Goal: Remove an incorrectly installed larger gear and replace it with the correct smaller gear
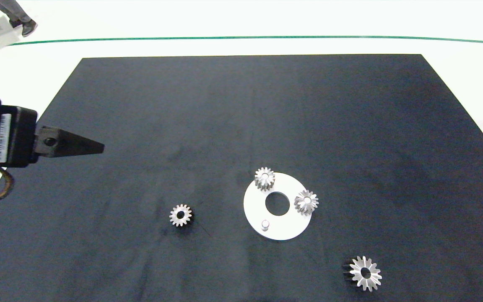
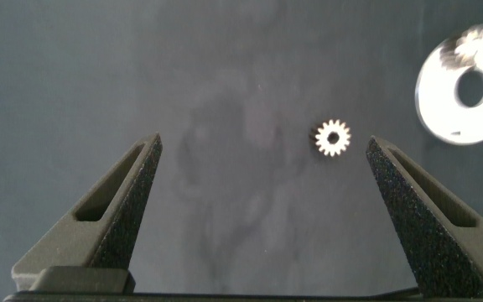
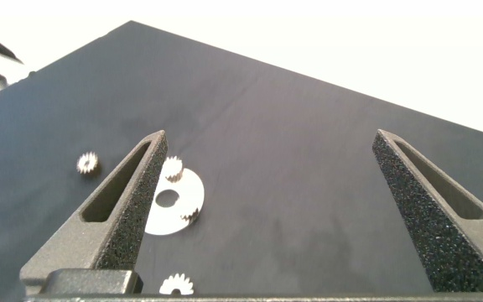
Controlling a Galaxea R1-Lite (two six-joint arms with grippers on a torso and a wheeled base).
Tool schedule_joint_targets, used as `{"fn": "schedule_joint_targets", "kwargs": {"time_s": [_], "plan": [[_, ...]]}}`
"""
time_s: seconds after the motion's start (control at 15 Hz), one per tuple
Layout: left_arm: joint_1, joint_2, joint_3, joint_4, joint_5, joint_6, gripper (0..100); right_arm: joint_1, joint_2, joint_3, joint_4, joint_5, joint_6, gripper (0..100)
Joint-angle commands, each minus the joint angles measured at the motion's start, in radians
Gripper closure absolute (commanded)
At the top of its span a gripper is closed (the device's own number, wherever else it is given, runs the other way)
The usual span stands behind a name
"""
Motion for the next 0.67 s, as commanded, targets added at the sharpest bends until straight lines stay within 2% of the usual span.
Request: {"fn": "schedule_joint_targets", "kwargs": {"time_s": [0.07, 0.13, 0.2, 0.33, 0.47, 0.53, 0.67], "plan": [[-0.07, 0.161, 0.011, 0.016, 0.11, -0.005, 0, 0.001, -0.025, -0.004, 0.001, 0.007, -0.001, 0], [-0.084, 0.181, 0.025, 0.016, 0.157, 0.002, 0, 0.001, -0.027, 0.001, 0.003, 0.011, -0.001, 0], [-0.105, 0.185, 0.031, 0.016, 0.165, 0.003, 0, 0.001, -0.027, 0.001, 0.004, 0.011, -0.003, 0], [-0.131, 0.195, 0.04, 0.017, 0.165, 0.003, 0, 0.001, -0.025, 0.004, 0.007, 0.014, -0.001, 0], [-0.164, 0.201, 0.06, 0.017, 0.165, -0.018, 0, 0.001, -0.021, 0.018, 0.006, 0.017, -0.001, 0], [-0.182, 0.202, 0.083, 0.016, 0.165, -0.035, 0, 0.001, -0.019, 0.024, 0.004, 0.02, -0.001, 0], [-0.229, 0.202, 0.166, 0.002, 0.171, -0.041, 0, 0.001, -0.019, 0.029, 0.006, 0.021, -0.003, 0]]}}
